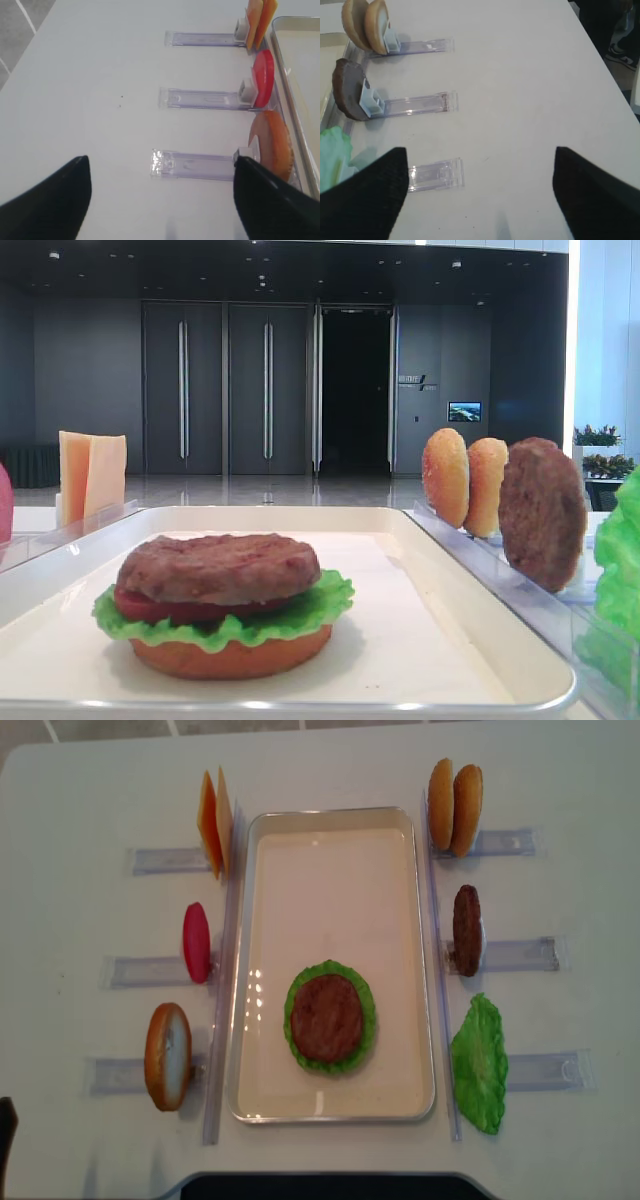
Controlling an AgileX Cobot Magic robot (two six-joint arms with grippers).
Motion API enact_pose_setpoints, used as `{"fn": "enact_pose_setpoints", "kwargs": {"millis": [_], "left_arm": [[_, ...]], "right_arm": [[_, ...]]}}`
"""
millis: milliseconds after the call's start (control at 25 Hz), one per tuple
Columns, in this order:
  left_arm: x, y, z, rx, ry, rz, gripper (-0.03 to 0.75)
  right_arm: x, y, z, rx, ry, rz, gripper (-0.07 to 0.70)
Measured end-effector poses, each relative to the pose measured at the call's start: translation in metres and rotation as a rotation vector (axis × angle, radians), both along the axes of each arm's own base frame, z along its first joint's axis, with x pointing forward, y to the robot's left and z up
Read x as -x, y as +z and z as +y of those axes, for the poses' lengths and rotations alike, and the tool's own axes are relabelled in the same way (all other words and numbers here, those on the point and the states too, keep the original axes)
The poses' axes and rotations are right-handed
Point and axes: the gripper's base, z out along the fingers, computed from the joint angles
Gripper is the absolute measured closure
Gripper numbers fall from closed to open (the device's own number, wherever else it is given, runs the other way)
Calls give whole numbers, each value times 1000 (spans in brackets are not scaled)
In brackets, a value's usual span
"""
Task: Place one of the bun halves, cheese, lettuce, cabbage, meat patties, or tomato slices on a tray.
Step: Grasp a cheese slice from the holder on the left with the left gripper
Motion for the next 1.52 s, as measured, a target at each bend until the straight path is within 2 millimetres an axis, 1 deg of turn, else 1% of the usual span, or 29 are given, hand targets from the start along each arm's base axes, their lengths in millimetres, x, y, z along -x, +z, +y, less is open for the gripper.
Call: {"fn": "enact_pose_setpoints", "kwargs": {"millis": [440, 520, 680, 880, 1040, 1320, 1520], "left_arm": [[0, 1, 2, -16, 12, 5, 24], [-3, 6, 2, -18, 17, 28, 24], [-17, 24, 5, -25, 27, 96, 24], [-42, 47, 6, -8, 36, 216, 24], [-67, 58, 8, -2, 38, 304, 24], [-120, 70, 11, 20, 52, 439, 24], [-160, 73, 11, 52, 47, 551, 24]], "right_arm": [[0, 0, 0, 0, 0, 0, 44], [0, 0, 0, 0, 0, 0, 44], [0, 0, 0, 0, 0, 0, 44], [0, 0, 0, 0, 0, 0, 44], [0, 0, 0, 0, 0, 0, 44], [0, 0, 0, 0, 0, 0, 44], [0, 0, 0, 0, 0, 0, 44]]}}
